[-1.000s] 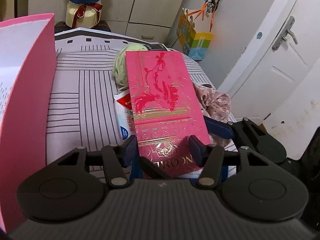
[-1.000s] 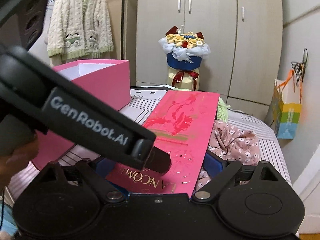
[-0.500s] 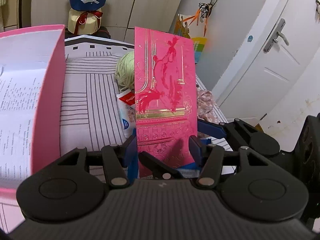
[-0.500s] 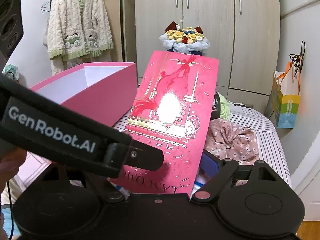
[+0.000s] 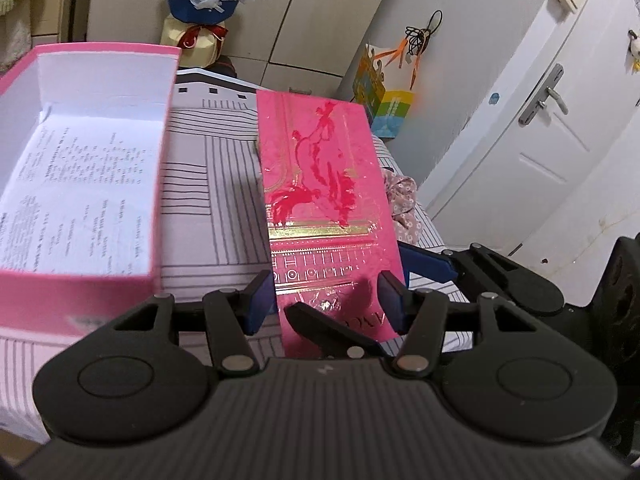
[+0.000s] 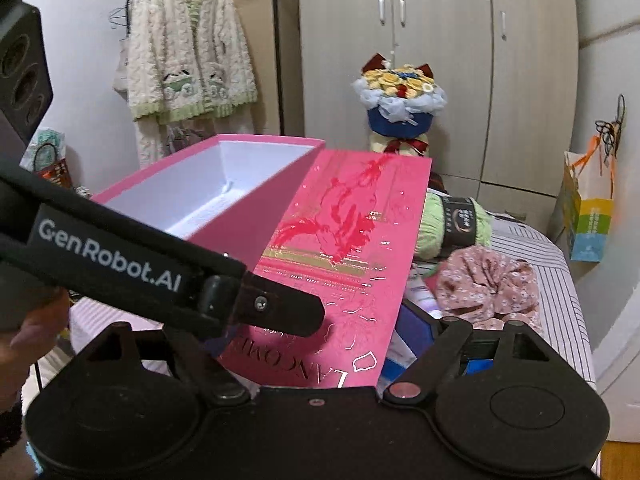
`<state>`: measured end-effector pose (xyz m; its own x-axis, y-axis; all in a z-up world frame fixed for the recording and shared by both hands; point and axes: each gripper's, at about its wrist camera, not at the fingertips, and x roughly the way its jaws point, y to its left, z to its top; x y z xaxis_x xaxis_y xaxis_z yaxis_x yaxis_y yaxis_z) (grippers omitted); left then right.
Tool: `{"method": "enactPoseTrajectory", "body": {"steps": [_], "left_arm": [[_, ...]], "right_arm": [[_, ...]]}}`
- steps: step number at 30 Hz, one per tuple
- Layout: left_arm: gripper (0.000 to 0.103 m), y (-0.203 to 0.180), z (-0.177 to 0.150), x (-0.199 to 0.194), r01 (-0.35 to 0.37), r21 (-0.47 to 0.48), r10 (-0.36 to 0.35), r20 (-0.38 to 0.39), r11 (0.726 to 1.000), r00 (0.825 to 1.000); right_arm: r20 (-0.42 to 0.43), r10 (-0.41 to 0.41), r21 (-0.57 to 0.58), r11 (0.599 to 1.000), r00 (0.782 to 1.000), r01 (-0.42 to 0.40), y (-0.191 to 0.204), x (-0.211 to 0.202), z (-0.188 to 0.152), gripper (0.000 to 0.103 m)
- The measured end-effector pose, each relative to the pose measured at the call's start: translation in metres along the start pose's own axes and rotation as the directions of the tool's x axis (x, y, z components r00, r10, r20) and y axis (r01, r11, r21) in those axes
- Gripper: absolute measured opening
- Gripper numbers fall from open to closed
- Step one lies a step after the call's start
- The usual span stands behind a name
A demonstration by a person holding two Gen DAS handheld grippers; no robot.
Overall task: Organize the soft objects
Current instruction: 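Lift the pink envelope with the left gripper over the pink box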
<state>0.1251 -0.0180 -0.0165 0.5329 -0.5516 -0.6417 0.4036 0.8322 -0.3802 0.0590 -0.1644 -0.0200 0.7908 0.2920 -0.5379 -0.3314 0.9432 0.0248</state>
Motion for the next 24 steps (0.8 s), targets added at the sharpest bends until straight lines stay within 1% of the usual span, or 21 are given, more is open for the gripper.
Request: {"method": "enactPoseTrajectory", "body": {"steps": [4, 7, 13, 19, 21, 24], "left_arm": [[0.056, 0.004, -0.009, -0.019, -0.021, -0.004, 0.021, -0.005, 1.000, 1.000], [0.056, 0.008, -0.015, -0.031, -0.034, -0.003, 0.034, -0.011, 0.999, 0.999], [0.056, 0.017, -0.017, -0.064, -0.104, 0.009, 0.103, 0.045, 0.995, 0.994], [0.056, 0.032, -0.004, -0.086, -0.159, 0.006, 0.158, 0.069, 0.987, 0.985], [0.056, 0.039, 0.003, -0.090, -0.176, 0.002, 0.175, 0.072, 0.984, 0.982], [0.056, 0.053, 0.019, -0.094, -0.203, -0.006, 0.202, 0.078, 0.979, 0.976]], "right_arm": [[-0.001, 0.024, -0.017, 1.000, 1.000, -0.024, 0.019, -0.010, 0.002, 0.087], [0.014, 0.036, -0.036, 0.999, 0.999, -0.036, 0.033, -0.016, 0.005, 0.087], [0.050, 0.092, -0.058, 0.994, 0.994, -0.089, 0.057, -0.019, 0.017, 0.087], [0.054, 0.133, -0.062, 0.990, 0.990, -0.129, 0.076, -0.006, 0.037, 0.087], [0.057, 0.145, -0.063, 0.988, 0.988, -0.142, 0.081, 0.001, 0.045, 0.087], [0.039, 0.175, -0.043, 0.984, 0.984, -0.173, 0.084, 0.018, 0.064, 0.087]]}}
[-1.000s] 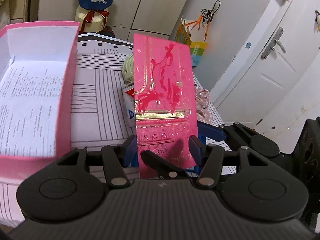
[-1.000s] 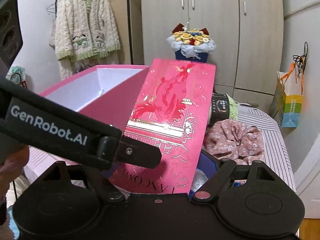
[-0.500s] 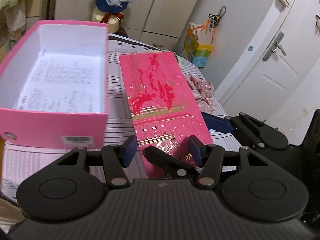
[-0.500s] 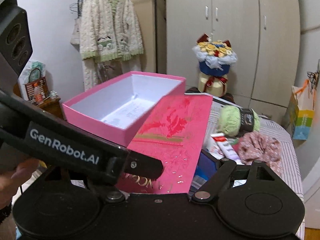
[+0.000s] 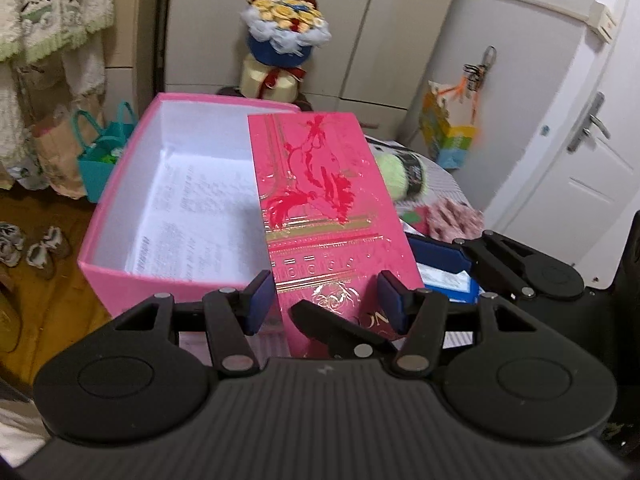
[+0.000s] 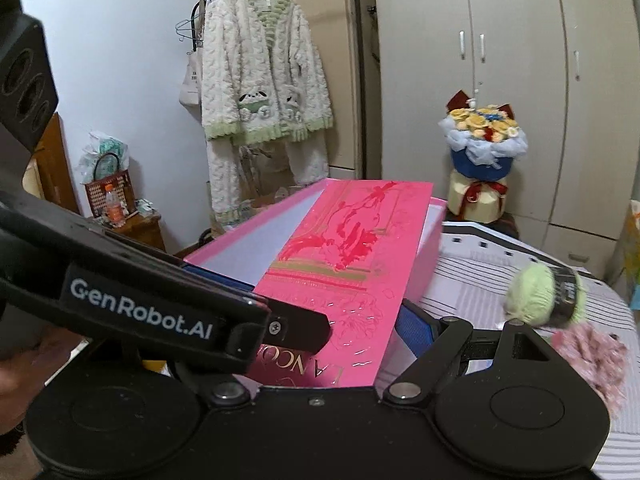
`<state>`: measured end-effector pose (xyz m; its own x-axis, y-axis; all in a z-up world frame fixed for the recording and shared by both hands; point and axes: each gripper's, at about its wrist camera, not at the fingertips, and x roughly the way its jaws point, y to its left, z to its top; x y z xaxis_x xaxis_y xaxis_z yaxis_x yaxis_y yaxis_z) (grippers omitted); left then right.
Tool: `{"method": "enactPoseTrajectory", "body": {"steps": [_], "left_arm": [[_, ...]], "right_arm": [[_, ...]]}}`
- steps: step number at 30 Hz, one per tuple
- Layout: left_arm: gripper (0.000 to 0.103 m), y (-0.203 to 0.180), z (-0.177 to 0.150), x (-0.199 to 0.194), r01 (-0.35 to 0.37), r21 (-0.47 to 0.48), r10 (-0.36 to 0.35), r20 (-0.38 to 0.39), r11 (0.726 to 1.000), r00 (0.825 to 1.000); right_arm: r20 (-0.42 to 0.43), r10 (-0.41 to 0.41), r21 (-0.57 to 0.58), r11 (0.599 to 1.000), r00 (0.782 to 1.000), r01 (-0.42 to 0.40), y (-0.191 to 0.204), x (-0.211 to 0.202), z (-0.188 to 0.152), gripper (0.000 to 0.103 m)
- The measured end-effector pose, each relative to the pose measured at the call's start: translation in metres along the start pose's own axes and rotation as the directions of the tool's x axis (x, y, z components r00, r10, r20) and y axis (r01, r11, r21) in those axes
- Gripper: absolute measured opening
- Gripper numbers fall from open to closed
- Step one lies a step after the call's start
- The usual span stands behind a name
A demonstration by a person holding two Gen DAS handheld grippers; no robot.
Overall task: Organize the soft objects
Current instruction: 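Lift the pink envelope with the left gripper over the pink box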
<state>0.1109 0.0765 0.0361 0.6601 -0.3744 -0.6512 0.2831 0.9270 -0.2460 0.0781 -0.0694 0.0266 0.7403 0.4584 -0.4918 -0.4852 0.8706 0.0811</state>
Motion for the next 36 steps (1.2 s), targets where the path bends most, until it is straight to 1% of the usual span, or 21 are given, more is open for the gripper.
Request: {"method": "enactPoseTrajectory", "body": {"steps": [5, 9, 12, 16, 19, 26, 34, 36], "left_arm": [[0.056, 0.026, 0.029, 0.012, -0.028, -0.017, 0.028, -0.010, 0.999, 1.000], [0.056, 0.049, 0.052, 0.039, -0.049, -0.036, 0.048, -0.037, 0.998, 0.998], [0.056, 0.066, 0.065, 0.064, -0.070, -0.056, 0.066, -0.065, 0.996, 0.996], [0.056, 0.087, 0.079, 0.094, -0.054, -0.093, 0.043, -0.121, 0.994, 0.992], [0.056, 0.099, 0.085, 0.113, -0.031, -0.116, 0.013, -0.158, 0.993, 0.987], [0.056, 0.109, 0.092, 0.142, -0.004, -0.145, -0.026, -0.207, 0.989, 0.978], [0.056, 0.102, 0.098, 0.153, 0.017, -0.139, -0.047, -0.218, 0.990, 0.975], [0.059, 0.103, 0.097, 0.154, 0.011, -0.144, -0.042, -0.212, 0.989, 0.976]], "right_arm": [[-0.021, 0.032, 0.015, 0.999, 0.999, -0.032, -0.005, 0.035, 0.026, 0.087], [-0.045, 0.052, 0.034, 0.998, 0.998, -0.050, -0.013, 0.069, 0.036, 0.088], [-0.084, 0.044, 0.029, 0.999, 0.995, -0.042, -0.016, 0.099, 0.041, 0.088], [-0.141, 0.025, 0.038, 0.999, 0.990, -0.020, -0.022, 0.127, 0.045, 0.087], [-0.176, 0.004, 0.031, 1.000, 0.984, 0.001, -0.025, 0.142, 0.046, 0.087], [-0.236, -0.036, 0.014, 0.999, 0.971, 0.041, -0.035, 0.163, 0.052, 0.087], [-0.258, -0.092, -0.012, 0.996, 0.962, 0.092, -0.039, 0.166, 0.053, 0.087], [-0.261, -0.095, -0.018, 0.995, 0.961, 0.094, -0.040, 0.166, 0.053, 0.087]]}}
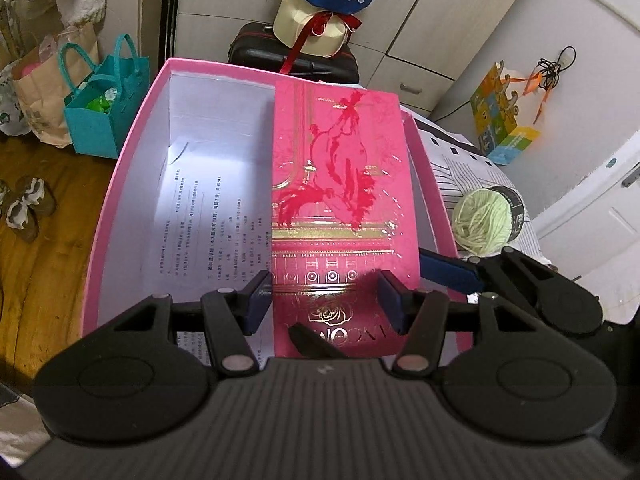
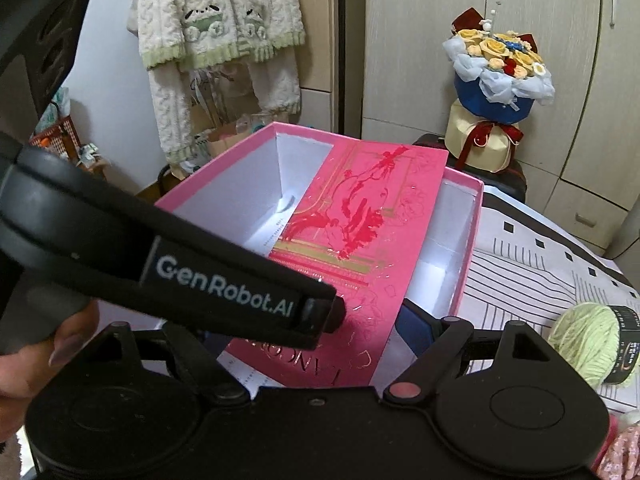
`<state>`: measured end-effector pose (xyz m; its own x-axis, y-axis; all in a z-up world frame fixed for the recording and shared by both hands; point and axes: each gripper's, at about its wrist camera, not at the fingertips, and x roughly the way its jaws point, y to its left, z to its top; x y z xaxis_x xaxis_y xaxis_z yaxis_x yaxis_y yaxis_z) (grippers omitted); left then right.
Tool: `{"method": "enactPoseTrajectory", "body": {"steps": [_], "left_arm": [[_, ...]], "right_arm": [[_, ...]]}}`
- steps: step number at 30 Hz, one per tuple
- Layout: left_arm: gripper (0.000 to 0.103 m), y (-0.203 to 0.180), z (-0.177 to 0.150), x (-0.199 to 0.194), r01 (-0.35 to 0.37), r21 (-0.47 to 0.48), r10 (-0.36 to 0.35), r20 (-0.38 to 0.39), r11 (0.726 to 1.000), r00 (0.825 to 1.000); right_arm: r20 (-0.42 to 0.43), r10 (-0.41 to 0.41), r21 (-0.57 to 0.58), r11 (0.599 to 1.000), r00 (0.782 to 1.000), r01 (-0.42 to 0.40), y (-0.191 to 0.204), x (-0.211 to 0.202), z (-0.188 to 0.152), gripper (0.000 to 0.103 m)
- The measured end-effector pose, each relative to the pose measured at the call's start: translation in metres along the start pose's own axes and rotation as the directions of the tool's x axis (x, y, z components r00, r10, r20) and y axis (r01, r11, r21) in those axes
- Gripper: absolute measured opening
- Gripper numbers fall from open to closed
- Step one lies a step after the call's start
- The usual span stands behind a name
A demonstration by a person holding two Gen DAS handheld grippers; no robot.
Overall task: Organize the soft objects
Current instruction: 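Lift the pink envelope with the left gripper over the pink box, then open the left gripper to drop the envelope into the box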
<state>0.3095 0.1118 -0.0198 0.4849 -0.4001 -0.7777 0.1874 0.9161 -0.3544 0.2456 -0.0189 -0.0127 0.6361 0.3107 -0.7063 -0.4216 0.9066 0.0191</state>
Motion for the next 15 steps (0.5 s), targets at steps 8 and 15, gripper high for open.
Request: {"method": "enactPoseTrajectory", "body": {"steps": [8, 15], "left_arm": [[0.069, -0.005, -0.011, -0.023, -0.120, 0.061, 0.113, 0.104, 0.991, 0.988], [0.070, -0.013, -0.030, -0.069, -0.133, 0.123, 0.114, 0.156, 0.983, 0.981]], "right_arm": [[0.038, -0.030, -0.033, 0.999, 0.999, 0.032, 0.006, -0.017, -0.007, 0.088], [0.087, -0.035, -0.053, 0.998, 0.996, 0.039, 0.009, -0.051, -0.017, 0.089]]}}
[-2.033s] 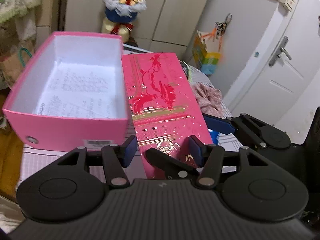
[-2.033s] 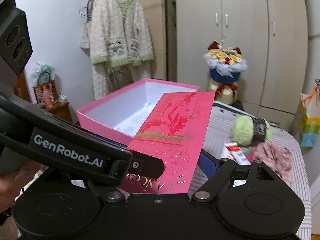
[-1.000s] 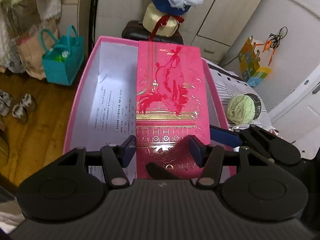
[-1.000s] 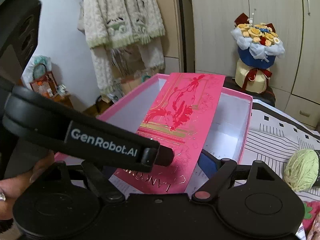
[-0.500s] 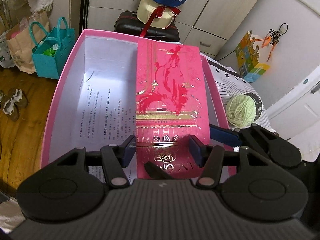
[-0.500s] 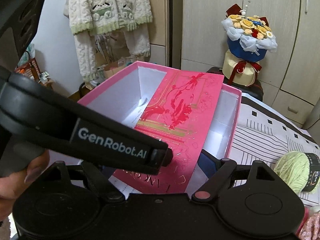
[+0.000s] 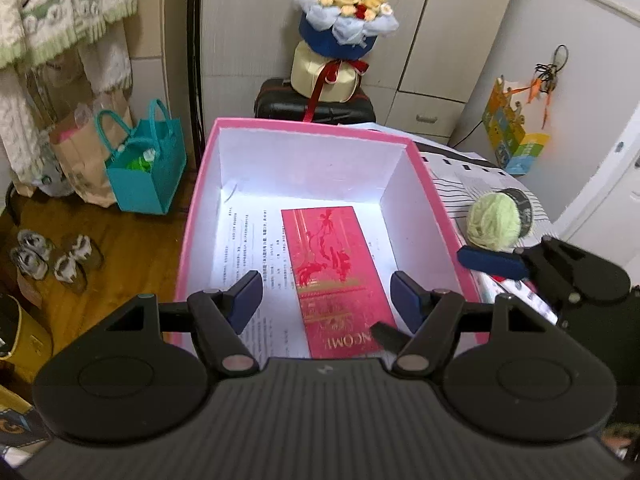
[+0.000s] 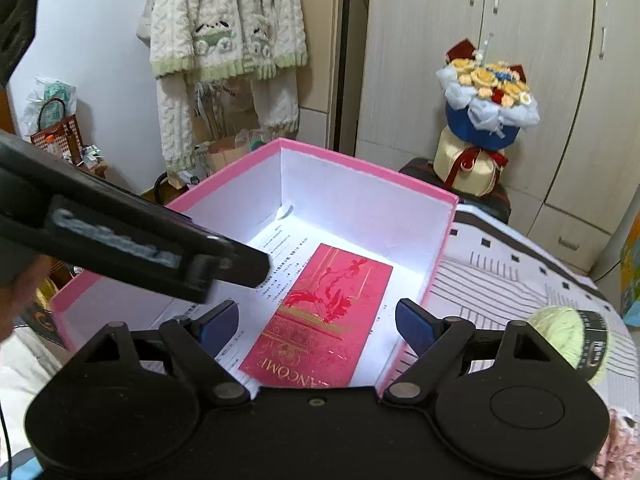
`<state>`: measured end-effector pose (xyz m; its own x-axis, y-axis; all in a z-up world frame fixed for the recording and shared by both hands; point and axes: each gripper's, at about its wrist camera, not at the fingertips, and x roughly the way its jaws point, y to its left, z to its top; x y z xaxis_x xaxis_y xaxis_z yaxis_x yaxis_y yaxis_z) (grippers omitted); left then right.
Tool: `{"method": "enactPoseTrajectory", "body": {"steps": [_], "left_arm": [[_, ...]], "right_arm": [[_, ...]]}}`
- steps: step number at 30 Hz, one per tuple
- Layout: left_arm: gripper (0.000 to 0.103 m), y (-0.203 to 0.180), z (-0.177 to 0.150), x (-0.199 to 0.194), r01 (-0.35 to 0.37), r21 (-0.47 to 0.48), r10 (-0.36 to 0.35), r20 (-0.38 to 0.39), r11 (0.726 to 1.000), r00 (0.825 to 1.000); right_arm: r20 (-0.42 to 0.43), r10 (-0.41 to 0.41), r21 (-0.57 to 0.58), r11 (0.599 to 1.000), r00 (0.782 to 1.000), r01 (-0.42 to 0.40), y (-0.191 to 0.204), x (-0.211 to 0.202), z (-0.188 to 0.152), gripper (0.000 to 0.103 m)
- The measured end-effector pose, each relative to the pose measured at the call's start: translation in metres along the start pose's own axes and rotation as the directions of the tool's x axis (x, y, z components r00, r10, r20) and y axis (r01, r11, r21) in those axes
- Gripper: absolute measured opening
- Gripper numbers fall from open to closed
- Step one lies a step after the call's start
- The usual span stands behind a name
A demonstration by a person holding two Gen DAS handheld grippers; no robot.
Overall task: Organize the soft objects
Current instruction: 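Open the left gripper to drop the envelope into the box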
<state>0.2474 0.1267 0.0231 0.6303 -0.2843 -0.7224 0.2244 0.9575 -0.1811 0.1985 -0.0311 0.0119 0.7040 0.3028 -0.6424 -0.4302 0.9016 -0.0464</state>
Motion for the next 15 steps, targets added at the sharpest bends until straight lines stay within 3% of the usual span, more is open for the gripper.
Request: {"method": "enactPoseTrajectory", "body": {"steps": [10, 15], "left_arm": [[0.075, -0.033, -0.033, -0.068, 0.018, 0.119, -0.026, 0.063, 0.993, 0.998], [0.082, -0.055, -0.052, -0.095, 0.018, 0.194, -0.039, 0.104, 0.981, 0.994]], "right_arm": [[0.045, 0.038, -0.048, 0.998, 0.998, -0.036, 0.004, -0.065, -0.020, 0.089], [0.057, 0.100, -0.053, 0.994, 0.993, -0.097, -0.006, -0.105, -0.041, 0.090]]}}
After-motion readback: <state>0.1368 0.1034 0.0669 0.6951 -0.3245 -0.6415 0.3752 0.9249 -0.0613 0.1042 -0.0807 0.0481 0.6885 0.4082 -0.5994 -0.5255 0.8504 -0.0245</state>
